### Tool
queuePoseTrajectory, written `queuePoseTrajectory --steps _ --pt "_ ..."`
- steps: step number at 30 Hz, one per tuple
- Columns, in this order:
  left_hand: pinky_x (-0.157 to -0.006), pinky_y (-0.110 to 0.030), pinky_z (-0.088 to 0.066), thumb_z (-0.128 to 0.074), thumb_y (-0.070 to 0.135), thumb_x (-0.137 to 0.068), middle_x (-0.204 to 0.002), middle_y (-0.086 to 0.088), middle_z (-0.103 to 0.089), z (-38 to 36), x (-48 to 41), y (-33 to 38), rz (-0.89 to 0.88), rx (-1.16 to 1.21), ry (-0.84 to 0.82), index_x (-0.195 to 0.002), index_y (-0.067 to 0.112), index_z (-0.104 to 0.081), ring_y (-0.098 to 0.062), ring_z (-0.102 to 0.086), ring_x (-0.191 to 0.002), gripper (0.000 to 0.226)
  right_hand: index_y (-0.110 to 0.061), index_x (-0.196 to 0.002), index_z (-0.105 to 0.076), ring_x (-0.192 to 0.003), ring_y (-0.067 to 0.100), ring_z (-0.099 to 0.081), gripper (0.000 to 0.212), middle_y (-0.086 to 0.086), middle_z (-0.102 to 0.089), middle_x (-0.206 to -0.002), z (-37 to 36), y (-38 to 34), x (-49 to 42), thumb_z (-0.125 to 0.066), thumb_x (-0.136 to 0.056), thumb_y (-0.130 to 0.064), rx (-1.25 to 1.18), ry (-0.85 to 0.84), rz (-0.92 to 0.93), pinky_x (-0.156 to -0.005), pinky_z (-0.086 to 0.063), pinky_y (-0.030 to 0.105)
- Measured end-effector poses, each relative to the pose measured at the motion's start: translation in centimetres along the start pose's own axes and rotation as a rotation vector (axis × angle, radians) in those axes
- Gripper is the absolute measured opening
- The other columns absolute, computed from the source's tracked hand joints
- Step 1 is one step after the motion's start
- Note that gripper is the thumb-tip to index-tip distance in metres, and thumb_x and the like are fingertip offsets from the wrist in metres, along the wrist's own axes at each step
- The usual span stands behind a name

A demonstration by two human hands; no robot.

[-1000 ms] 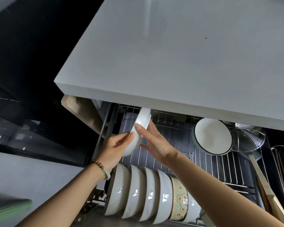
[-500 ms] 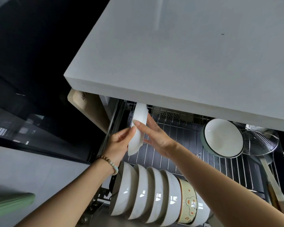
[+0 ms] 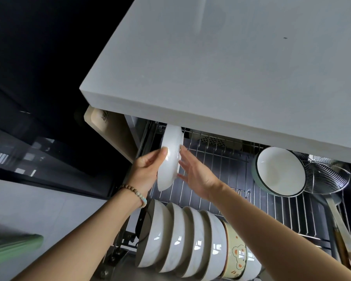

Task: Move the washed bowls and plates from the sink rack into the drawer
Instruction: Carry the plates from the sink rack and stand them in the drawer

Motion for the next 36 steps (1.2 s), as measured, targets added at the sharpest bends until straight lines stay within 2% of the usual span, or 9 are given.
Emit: queuePoseTrajectory --steps 3,6,10,13,16,22,28,30,36 --pt "-0.094 -0.037 -0.05 -0.064 0.031 -0.082 -0.09 0.004 -0.073 0.2 -0.4 0.4 -0.003 0.028 0.036 -0.087 0.022 -0.071 -0.017 -0.065 -0.095 0.013 -0.039 -0.153 -0.025 -0.146 0.01 -0.023 0.082 -0.019 -0.026 -0.158 -0.4 1.4 0.3 -0.052 -0.082 -0.072 0.033 -0.012 -0.035 -0.112 -0.022 0.032" --pt "-0.098 -0.041 -0.048 -0.064 0.03 -0.083 -0.094 0.001 -0.072 0.5 -0.4 0.5 -0.014 0.012 0.059 -0.087 0.022 -0.071 -0.019 -0.064 -0.098 0.012 -0.042 -0.152 -0.025 -0.146 0.009 -0.023 0.102 -0.016 -0.027 -0.159 -0.9 1.8 0.4 -0.062 -0.065 -0.08 0.029 -0.034 -0.014 -0.114 -0.026 0.035" --pt "-0.101 -0.045 -0.046 -0.067 0.042 -0.072 -0.103 -0.002 -0.071 0.4 0.2 0.4 -0.045 -0.014 0.045 -0.094 0.022 -0.071 -0.021 -0.063 -0.107 0.03 -0.038 -0.154 -0.021 -0.144 0.005 -0.025 0.086 -0.018 -0.032 -0.155 -0.8 2.1 0.5 -0.058 -0.081 -0.061 -0.043 0.008 0.014 -0.121 -0.024 0.04" --pt "-0.101 -0.045 -0.045 -0.068 0.058 -0.058 -0.103 0.003 -0.073 0.1 0.5 0.0 -0.058 -0.063 -0.004 -0.095 0.027 -0.073 -0.018 -0.063 -0.107 0.048 -0.043 -0.153 -0.02 -0.143 0.005 -0.027 0.084 -0.024 -0.035 -0.151 -0.7 2.5 0.6 -0.06 -0.082 -0.063 -0.06 -0.006 0.024 -0.121 -0.022 0.042" --pt "-0.101 -0.044 -0.045 -0.068 0.056 -0.058 -0.102 0.004 -0.073 -0.1 0.4 0.3 -0.044 -0.062 -0.018 -0.088 0.031 -0.074 -0.017 -0.064 -0.107 0.04 -0.045 -0.152 -0.021 -0.144 0.012 -0.031 0.088 -0.022 -0.037 -0.152 -0.5 2.4 0.5 -0.063 -0.078 -0.067 -0.063 -0.015 0.048 -0.121 -0.022 0.044" --pt "-0.096 -0.039 -0.049 -0.065 0.044 -0.067 -0.107 -0.001 -0.071 -0.1 0.1 0.3 -0.024 0.006 -0.037 -0.104 0.02 -0.069 -0.019 -0.064 -0.106 0.044 -0.037 -0.152 -0.025 -0.137 0.01 -0.043 0.082 -0.022 -0.053 -0.135 -0.4 1.5 0.1 -0.057 -0.079 -0.052 -0.056 -0.002 0.099 -0.119 -0.027 0.033" --pt "-0.069 -0.02 -0.056 -0.059 0.023 -0.087 -0.087 0.007 -0.073 -0.6 -0.3 0.2 -0.039 -0.009 -0.082 -0.098 0.02 -0.069 -0.005 -0.069 -0.081 0.015 -0.034 -0.152 -0.031 -0.133 0.019 -0.05 0.099 -0.006 -0.048 -0.149 -0.6 0.9 -1.4 -0.069 -0.069 -0.072 -0.028 -0.007 0.107 -0.12 -0.026 0.043" --pt "-0.075 -0.026 -0.057 -0.06 0.022 -0.087 -0.092 0.001 -0.072 -1.0 -0.3 0.3 -0.045 -0.059 -0.1 -0.106 0.014 -0.068 -0.01 -0.068 -0.082 0.022 -0.03 -0.151 -0.034 -0.13 0.02 -0.053 0.105 0.0 -0.049 -0.149 -0.3 0.9 -1.6 -0.069 -0.064 -0.077 -0.039 -0.011 0.083 -0.12 -0.028 0.044" --pt "-0.089 -0.036 -0.052 -0.06 0.022 -0.087 -0.092 -0.001 -0.07 -1.8 0.4 -0.2 -0.063 -0.133 -0.127 -0.117 0.007 -0.063 -0.018 -0.064 -0.092 0.034 -0.02 -0.142 -0.049 -0.106 0.023 -0.058 0.079 0.007 -0.064 -0.121 0.0 0.9 -1.0 -0.052 -0.081 -0.07 -0.067 -0.031 0.083 -0.108 -0.038 0.04"
Point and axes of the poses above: each hand's wrist, its own x-axis away from the middle knuckle, its own z-axis out of the back of the hand, y = z × x, the point moved 4 cm from there along -x, towards the middle knuckle
